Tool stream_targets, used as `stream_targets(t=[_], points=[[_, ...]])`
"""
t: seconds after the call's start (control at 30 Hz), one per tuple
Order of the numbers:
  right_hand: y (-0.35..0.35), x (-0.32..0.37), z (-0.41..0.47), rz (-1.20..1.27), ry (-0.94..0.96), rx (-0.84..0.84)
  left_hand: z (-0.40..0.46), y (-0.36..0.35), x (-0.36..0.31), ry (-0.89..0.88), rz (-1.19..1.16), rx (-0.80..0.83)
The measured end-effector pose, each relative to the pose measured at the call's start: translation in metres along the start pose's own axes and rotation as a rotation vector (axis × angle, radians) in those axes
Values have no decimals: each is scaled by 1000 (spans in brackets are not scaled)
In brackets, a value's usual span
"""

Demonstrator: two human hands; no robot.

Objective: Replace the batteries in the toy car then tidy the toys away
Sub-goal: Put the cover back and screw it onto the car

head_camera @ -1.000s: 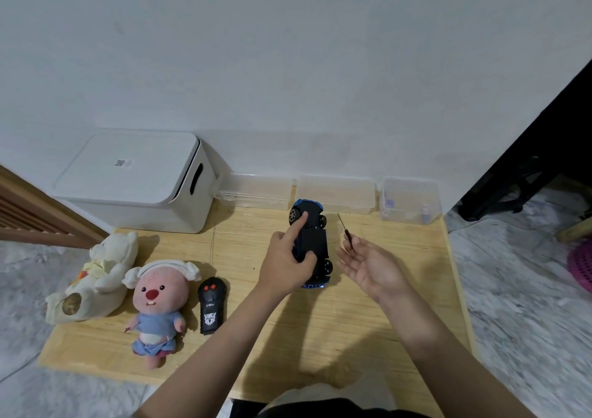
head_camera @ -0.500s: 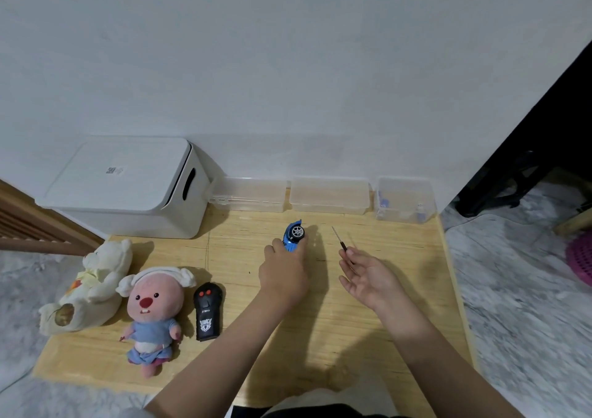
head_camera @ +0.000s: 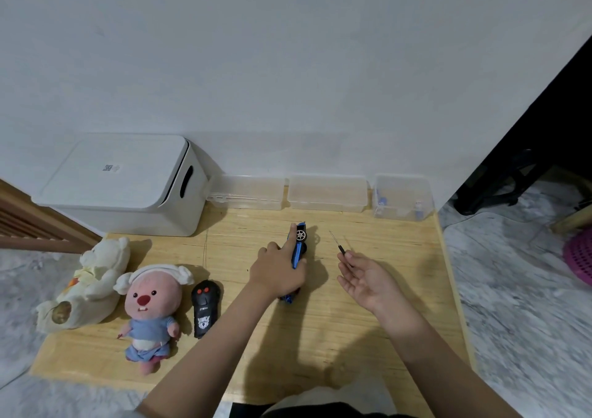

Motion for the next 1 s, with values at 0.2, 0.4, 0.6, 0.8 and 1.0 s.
stream_targets(t=[0.2,0.4,0.6,0.8,1.0], points=[[0,0,1,-1,19,3,2,5,6,-57,-286,353],[0,1,2,8,61,15,0,0,0,-79,-353,249],[13,10,3,-2,141,-46,-3,-17,-24,19,-5,33],[28,15,8,-186,229,-127,-5,-33,-33,80,238,-131],[18,21,16,-463,300,-116,-3,-32,-34,89,300,-97]])
Point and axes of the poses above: each hand's wrist, its own z-axis towards the middle knuckle, its own y-axis out of the back of the hand, x = y × z, the point moved 6 cm from there along z, towards the middle knuckle, and after that the axes turned 14 degrees about y, right-handed, at the moved point
